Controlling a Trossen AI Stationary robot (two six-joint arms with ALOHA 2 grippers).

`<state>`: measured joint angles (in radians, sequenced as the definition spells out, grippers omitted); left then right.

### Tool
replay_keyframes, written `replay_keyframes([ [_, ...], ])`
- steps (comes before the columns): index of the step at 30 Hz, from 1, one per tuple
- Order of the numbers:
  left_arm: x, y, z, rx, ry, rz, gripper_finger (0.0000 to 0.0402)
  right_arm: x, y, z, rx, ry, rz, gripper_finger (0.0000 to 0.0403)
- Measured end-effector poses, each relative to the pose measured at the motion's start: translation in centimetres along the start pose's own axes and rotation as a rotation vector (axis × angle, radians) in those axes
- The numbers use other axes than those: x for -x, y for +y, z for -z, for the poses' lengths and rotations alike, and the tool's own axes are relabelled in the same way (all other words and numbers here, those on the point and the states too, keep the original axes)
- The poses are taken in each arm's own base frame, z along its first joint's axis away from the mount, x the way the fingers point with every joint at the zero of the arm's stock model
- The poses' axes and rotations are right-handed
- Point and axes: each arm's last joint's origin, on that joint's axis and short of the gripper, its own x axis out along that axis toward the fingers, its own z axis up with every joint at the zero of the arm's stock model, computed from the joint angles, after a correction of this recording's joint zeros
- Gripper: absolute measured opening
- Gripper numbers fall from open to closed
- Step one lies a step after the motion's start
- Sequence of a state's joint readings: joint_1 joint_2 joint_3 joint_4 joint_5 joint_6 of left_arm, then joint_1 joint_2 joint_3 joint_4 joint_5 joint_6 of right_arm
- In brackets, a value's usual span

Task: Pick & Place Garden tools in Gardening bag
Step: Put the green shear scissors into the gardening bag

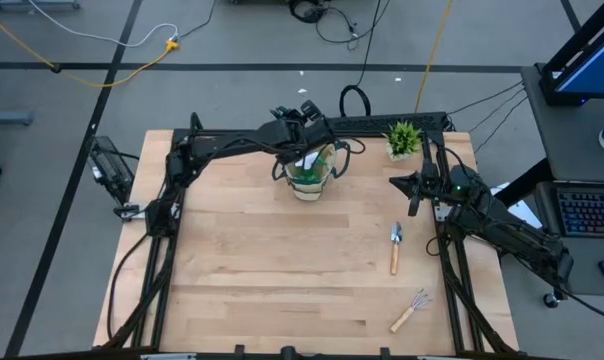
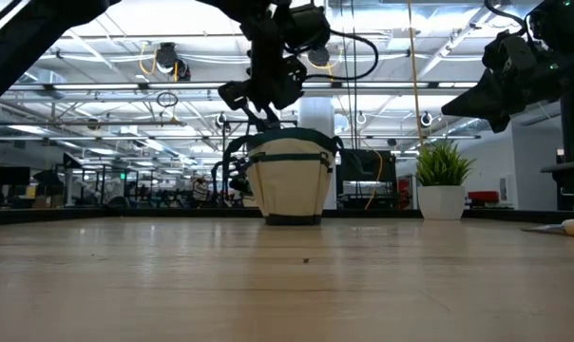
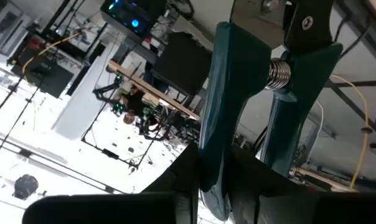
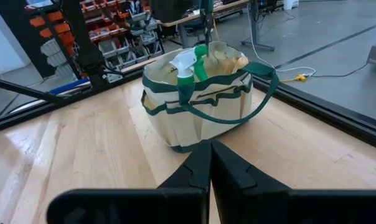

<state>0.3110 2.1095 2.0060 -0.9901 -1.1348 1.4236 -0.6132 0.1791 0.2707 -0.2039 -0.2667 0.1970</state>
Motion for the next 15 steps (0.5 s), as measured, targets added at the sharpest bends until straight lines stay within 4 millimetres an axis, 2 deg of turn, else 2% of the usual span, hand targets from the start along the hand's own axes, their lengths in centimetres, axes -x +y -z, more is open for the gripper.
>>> replay_keyframes([
  [6, 0.2, -0.1, -1.0, -0.023, -0.048, 0.000, 0.0054, 0.0, 0.0, 0.0, 0.000, 0.002, 0.002, 0.0000],
  [15, -0.5, -0.7, -3.4, -0.091, -0.049, 0.019, 0.0054, 0.0, 0.0, 0.1, 0.001, 0.009, 0.004, 0.0000],
])
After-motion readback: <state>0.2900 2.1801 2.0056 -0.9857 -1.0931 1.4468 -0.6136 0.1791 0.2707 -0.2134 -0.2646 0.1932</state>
